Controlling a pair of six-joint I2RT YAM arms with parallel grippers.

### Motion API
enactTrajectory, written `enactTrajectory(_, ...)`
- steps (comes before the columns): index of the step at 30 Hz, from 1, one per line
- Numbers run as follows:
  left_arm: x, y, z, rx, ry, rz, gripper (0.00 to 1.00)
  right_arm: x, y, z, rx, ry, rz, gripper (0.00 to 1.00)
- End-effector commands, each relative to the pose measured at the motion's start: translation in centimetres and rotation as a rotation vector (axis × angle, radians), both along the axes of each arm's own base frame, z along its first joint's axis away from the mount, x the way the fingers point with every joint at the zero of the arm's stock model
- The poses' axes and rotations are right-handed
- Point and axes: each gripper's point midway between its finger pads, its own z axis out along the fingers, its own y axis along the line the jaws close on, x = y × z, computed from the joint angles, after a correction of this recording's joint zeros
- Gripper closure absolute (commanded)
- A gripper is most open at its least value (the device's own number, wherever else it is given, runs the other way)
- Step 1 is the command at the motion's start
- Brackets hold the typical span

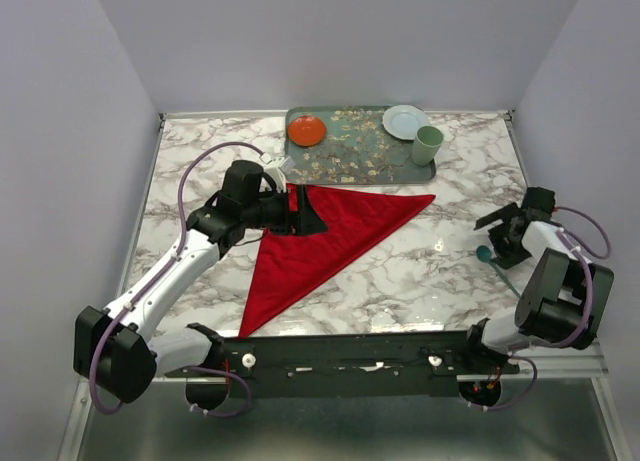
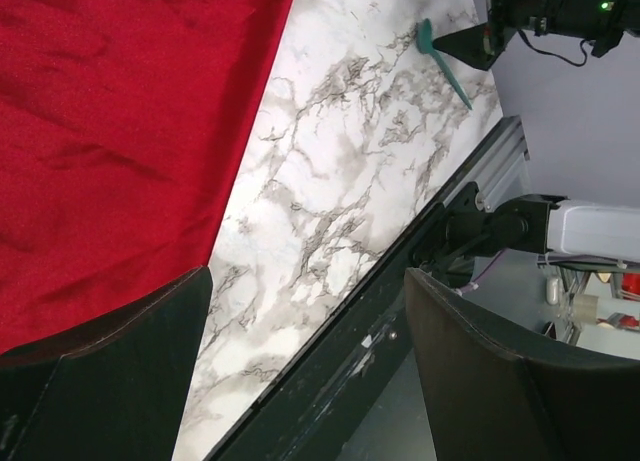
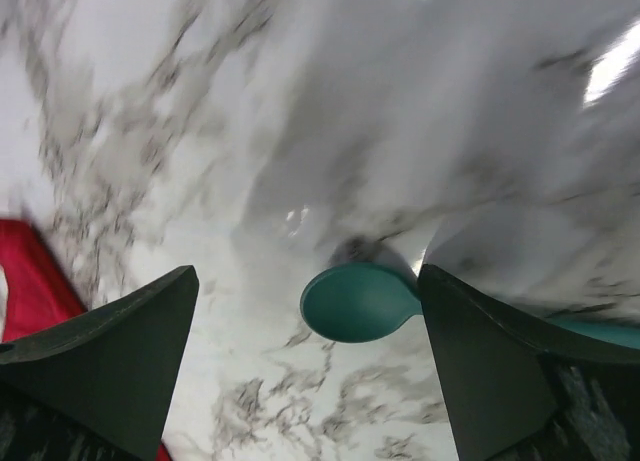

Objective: Fold the napkin, place the utensils inside, and roll it up
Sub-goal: Grab a utensil with the right arm

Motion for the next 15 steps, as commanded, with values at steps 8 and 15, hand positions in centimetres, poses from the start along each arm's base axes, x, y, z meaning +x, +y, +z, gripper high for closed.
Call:
enactTrajectory(8, -0.6, -0.3, 1.5, -0.062, -0.020, 0.002, 0.14, -1.9, 13.6, 1.2, 0.007, 0.053, 0.406, 0.00)
enactTrajectory(15, -0.7, -0.4, 1.8, -0.069, -0.024, -0.014, 0.14, -4.0, 10.6, 3.5, -0.033, 0.075, 0.030, 0.00)
